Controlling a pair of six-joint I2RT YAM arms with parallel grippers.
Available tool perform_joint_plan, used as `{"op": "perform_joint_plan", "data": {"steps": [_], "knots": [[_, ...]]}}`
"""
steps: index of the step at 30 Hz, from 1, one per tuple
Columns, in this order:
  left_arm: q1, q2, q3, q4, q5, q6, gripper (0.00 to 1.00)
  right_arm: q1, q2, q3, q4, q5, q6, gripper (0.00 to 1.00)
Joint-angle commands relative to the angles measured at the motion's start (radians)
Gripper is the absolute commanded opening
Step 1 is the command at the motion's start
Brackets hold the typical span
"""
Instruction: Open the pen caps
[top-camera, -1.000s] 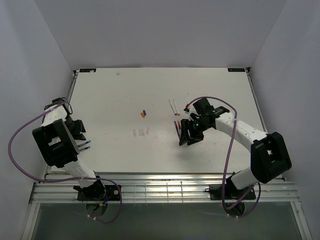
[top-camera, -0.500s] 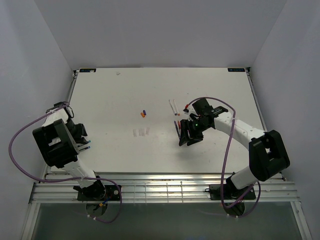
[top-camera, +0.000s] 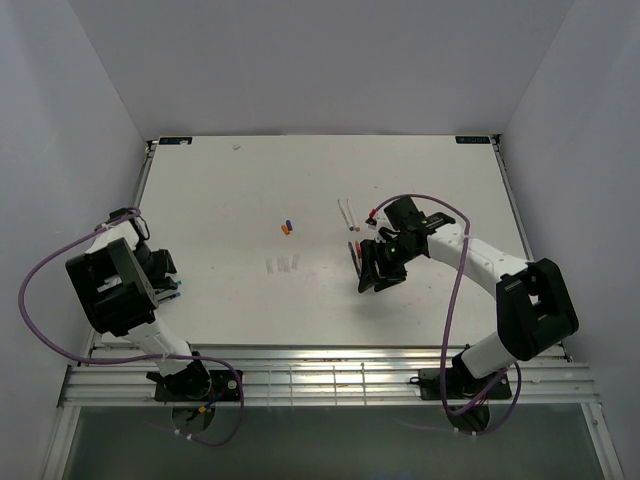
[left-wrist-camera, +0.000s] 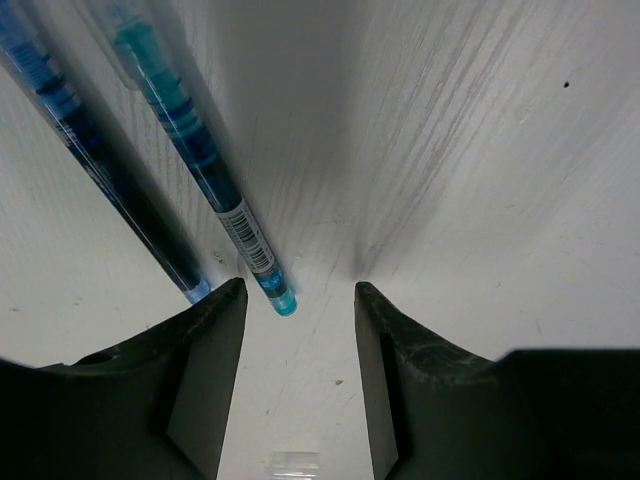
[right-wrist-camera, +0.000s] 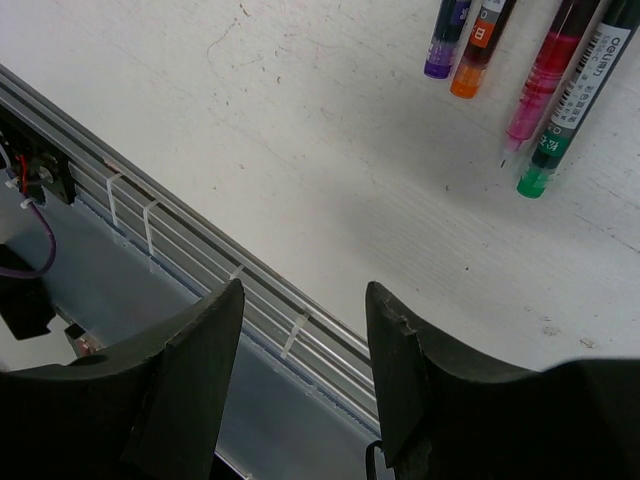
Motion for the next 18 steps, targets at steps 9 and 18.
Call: {"op": "perform_joint_plan", "data": {"steps": [9, 18], "knots": [[0.012, -0.029, -0.036, 0.038, -0.007, -0.021, 0.57, -0.029, 0.009, 0.013, 0.010, -0.021, -0.029, 0.58], [0.013, 0.006, -0.058, 0.063, -0.024, -0.012, 0.55, -0.045, -0.002, 0.013, 0.002, 0.002, -0.039, 0.58]]}}
